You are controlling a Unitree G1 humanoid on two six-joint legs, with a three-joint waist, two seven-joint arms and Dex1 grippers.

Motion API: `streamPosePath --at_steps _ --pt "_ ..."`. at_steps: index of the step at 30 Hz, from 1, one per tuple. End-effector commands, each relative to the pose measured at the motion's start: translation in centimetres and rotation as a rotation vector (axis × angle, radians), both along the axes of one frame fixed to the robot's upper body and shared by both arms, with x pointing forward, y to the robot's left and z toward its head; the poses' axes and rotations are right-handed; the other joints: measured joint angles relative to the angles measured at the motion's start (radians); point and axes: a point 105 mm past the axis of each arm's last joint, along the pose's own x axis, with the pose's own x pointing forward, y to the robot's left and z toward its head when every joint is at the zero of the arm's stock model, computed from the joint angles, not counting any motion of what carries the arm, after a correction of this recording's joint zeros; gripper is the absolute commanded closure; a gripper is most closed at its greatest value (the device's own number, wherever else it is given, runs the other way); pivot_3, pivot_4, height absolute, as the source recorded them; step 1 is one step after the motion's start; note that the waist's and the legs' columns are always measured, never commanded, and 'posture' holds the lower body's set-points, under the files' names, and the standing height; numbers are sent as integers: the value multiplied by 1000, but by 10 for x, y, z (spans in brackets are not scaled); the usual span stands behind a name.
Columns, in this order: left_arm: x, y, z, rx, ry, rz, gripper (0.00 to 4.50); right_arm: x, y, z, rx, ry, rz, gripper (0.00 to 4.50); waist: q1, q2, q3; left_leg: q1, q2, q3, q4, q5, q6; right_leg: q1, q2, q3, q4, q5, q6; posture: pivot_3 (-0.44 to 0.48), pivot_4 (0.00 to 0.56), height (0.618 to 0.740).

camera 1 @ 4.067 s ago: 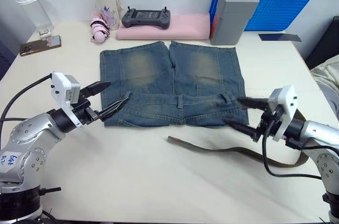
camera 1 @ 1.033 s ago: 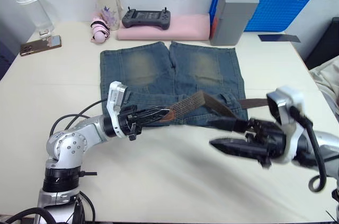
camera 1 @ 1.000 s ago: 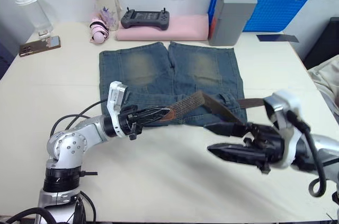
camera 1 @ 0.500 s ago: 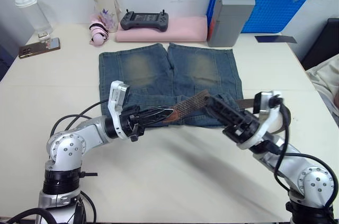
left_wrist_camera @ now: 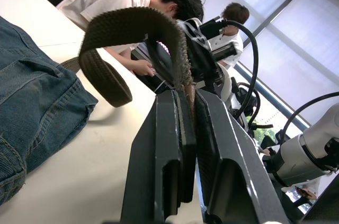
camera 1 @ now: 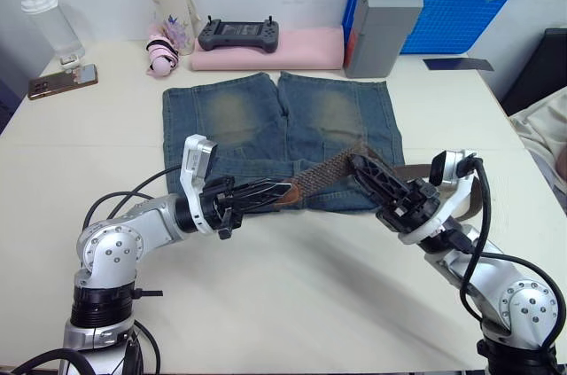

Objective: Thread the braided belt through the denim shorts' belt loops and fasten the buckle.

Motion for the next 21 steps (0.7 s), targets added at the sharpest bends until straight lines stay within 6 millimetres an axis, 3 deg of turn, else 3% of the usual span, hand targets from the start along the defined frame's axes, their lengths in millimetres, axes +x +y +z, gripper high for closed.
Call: streamPosePath --at_steps 1,6,7,9,12,18,21 --pt "-5 -2 5 -4 -34 -21 4500 -7 4 10 23 -42 27 4446 0 0 0 0 0 0 0 0 0 0 0 0 0 0 0 0 150 712" --pt "-1 -2 2 21 -25 2 4500 -6 1 13 46 -49 9 4446 0 0 0 0 0 0 -1 0 0 0 0 0 -1 0 0 0 150 712" --pt "1 -2 1 23 -18 8 3808 -5 -1 14 53 -52 0 4500 0 0 0 0 0 0 -1 0 0 0 0 0 -1 0 0 0 150 712" --pt "5 -2 0 36 -25 26 3260 -3 -5 15 62 -57 -20 4500 1 0 0 0 0 0 -1 0 0 0 0 0 -1 0 0 0 150 712" --pt "16 0 -14 184 -133 98 1942 3 -18 14 75 -50 -99 4500 2 0 0 0 0 0 -1 0 0 0 0 0 -1 0 0 0 150 712" --pt "55 12 -74 792 -779 202 1942 14 -56 13 135 -19 -284 4500 17 2 1 0 0 6 -5 -1 1 -3 0 3 -5 0 0 0 150 712" --pt "72 19 -88 913 -934 223 1942 14 -63 14 149 -15 -314 4500 20 2 1 -1 0 7 -6 -1 2 -5 0 4 -5 0 0 0 150 712"
